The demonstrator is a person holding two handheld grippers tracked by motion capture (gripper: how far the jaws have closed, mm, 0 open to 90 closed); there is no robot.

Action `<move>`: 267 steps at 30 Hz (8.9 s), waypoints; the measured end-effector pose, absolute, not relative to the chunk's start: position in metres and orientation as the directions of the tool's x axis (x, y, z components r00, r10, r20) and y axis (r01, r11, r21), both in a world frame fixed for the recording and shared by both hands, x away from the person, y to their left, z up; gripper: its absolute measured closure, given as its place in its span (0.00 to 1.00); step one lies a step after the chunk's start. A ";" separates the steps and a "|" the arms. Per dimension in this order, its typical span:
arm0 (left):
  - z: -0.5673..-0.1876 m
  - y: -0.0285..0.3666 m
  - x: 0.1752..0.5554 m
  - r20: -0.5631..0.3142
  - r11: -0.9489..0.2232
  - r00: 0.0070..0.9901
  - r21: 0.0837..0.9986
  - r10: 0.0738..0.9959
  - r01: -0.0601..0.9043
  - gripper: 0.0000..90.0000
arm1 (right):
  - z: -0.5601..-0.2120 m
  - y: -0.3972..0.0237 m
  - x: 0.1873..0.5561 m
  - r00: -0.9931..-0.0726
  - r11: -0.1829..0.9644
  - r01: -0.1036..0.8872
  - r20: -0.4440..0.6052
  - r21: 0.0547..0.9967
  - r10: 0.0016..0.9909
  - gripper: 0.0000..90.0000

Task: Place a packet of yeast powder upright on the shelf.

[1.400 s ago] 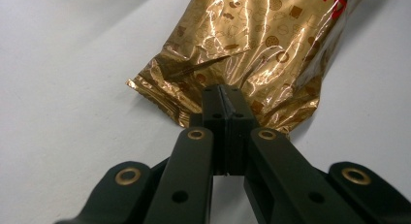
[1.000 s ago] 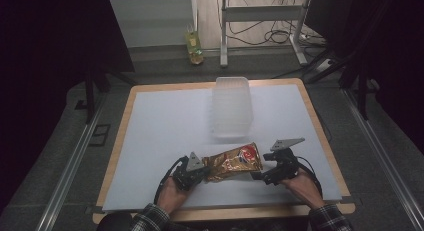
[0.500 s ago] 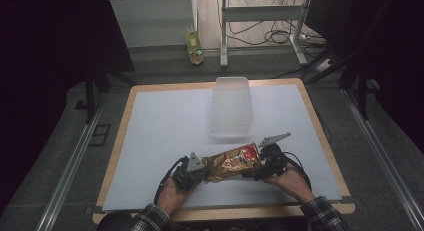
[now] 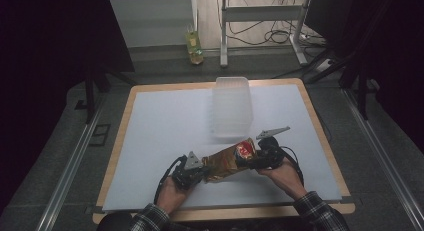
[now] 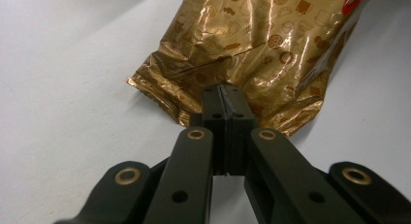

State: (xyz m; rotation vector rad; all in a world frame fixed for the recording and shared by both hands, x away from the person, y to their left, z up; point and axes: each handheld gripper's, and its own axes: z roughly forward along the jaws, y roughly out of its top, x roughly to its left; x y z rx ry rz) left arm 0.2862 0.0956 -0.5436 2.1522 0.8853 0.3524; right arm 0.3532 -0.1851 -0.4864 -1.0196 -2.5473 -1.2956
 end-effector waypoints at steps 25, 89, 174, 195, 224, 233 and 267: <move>-0.526 0.115 0.279 -0.017 -0.397 0.688 0.807 0.725 0.438 0.53 | -0.424 -0.180 0.356 -0.868 0.520 0.455 0.229 0.723 0.441 0.84; -0.520 0.119 0.271 0.005 -0.474 0.755 0.781 0.656 0.407 0.01 | -0.292 -0.179 0.428 -0.962 0.711 0.142 -0.073 0.688 0.263 0.84; -0.520 0.137 0.274 -0.052 -0.390 0.715 0.810 0.697 0.439 0.02 | -0.401 -0.118 0.527 -0.981 0.757 0.116 -0.045 0.643 0.189 0.76; -0.524 0.138 0.277 -0.048 -0.373 0.697 0.817 0.715 0.439 0.02 | -0.394 -0.130 0.511 -0.967 0.696 0.154 -0.037 0.702 0.251 0.53; -0.523 0.143 0.281 -0.051 -0.336 0.661 0.830 0.748 0.444 0.01 | -0.373 -0.151 0.486 -0.925 0.629 0.213 -0.054 0.748 0.377 0.27; -0.522 0.143 0.280 -0.051 -0.336 0.665 0.832 0.745 0.440 0.01 | -0.375 -0.158 0.475 -0.916 0.609 0.223 -0.050 0.761 0.397 0.21; -0.522 0.141 0.280 -0.044 -0.351 0.659 0.819 0.751 0.454 0.00 | -0.382 -0.183 0.433 -0.900 0.562 0.246 -0.029 0.789 0.434 0.10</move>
